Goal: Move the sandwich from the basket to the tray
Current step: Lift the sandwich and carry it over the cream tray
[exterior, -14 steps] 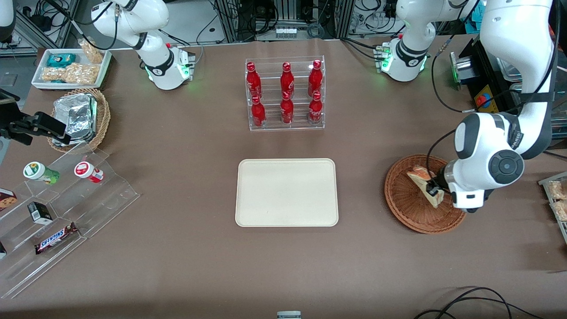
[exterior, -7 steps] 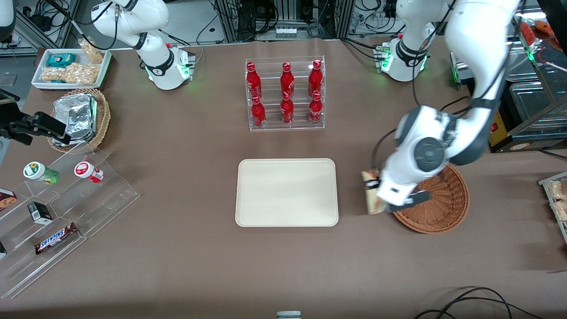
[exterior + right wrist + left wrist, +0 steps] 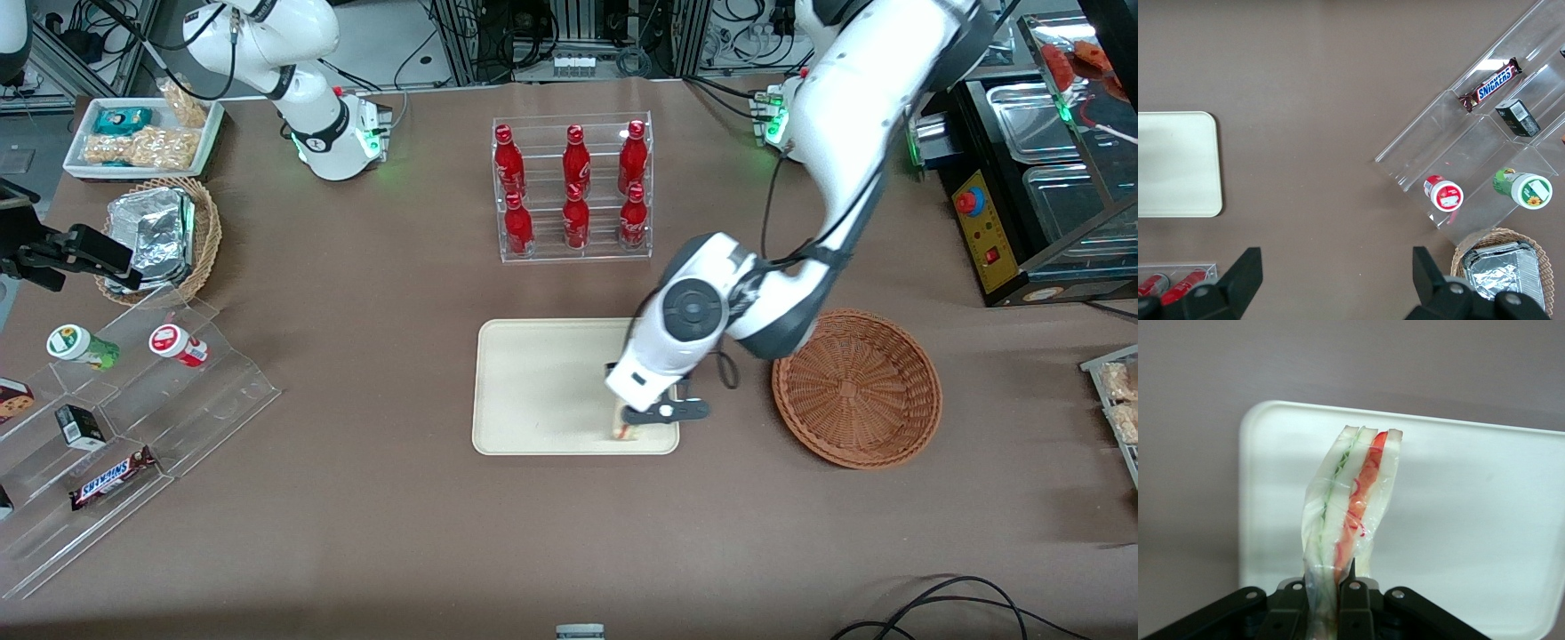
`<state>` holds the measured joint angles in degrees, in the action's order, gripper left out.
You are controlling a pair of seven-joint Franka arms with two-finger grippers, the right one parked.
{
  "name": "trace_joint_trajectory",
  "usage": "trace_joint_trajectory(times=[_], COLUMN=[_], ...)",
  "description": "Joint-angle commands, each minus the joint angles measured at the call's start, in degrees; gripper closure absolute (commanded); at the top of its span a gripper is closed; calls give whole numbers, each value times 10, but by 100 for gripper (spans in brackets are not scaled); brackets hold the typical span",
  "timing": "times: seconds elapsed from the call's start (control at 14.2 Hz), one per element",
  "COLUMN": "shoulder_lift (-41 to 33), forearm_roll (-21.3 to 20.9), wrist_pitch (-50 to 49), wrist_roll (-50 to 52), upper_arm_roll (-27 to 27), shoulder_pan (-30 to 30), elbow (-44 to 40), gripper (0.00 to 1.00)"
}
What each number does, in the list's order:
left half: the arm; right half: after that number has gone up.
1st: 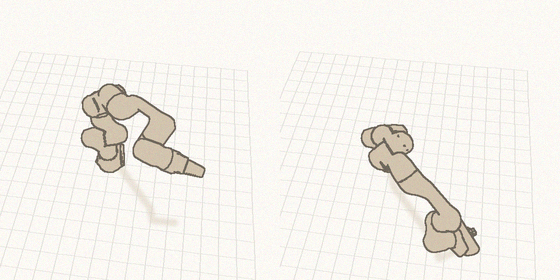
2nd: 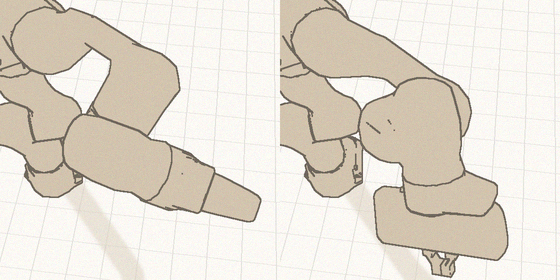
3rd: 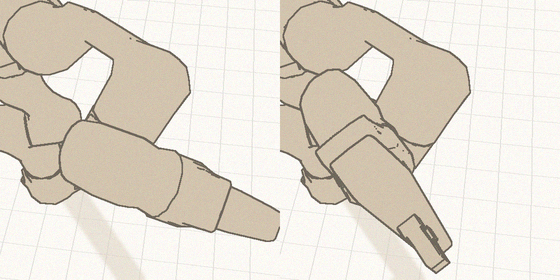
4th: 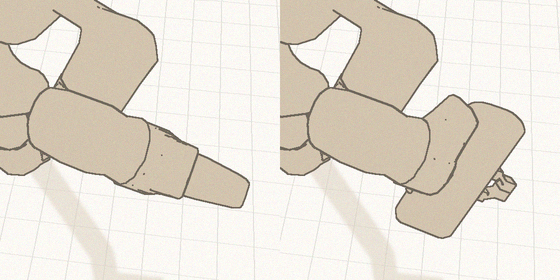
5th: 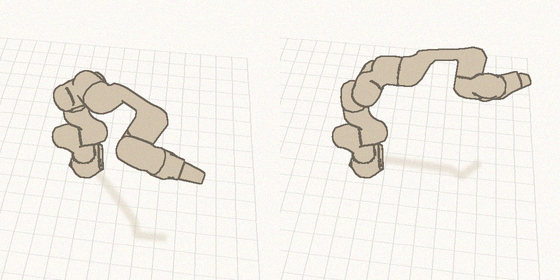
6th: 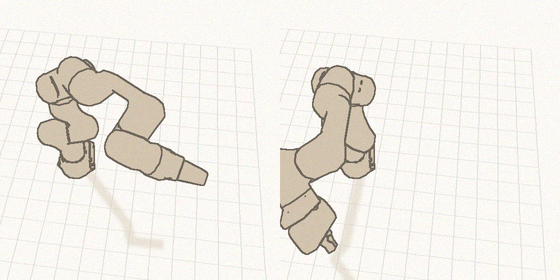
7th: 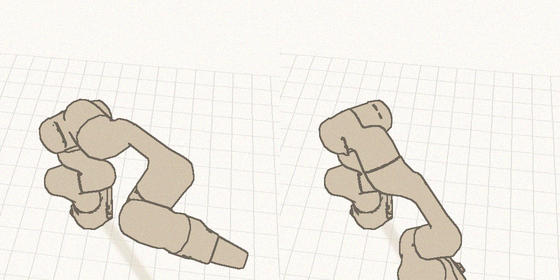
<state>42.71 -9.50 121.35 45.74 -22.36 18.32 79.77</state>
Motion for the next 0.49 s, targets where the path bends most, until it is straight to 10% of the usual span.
trace_joint_trajectory(times=[0.0,0.42], shoulder_lift=[60,75], forearm_roll=[-14,-17], wrist_pitch=[-12,-8], wrist_roll=[52,107], upper_arm_roll=[5,7], shoulder_pan=[41,87], elbow=[-92,-96], gripper=[95,93])
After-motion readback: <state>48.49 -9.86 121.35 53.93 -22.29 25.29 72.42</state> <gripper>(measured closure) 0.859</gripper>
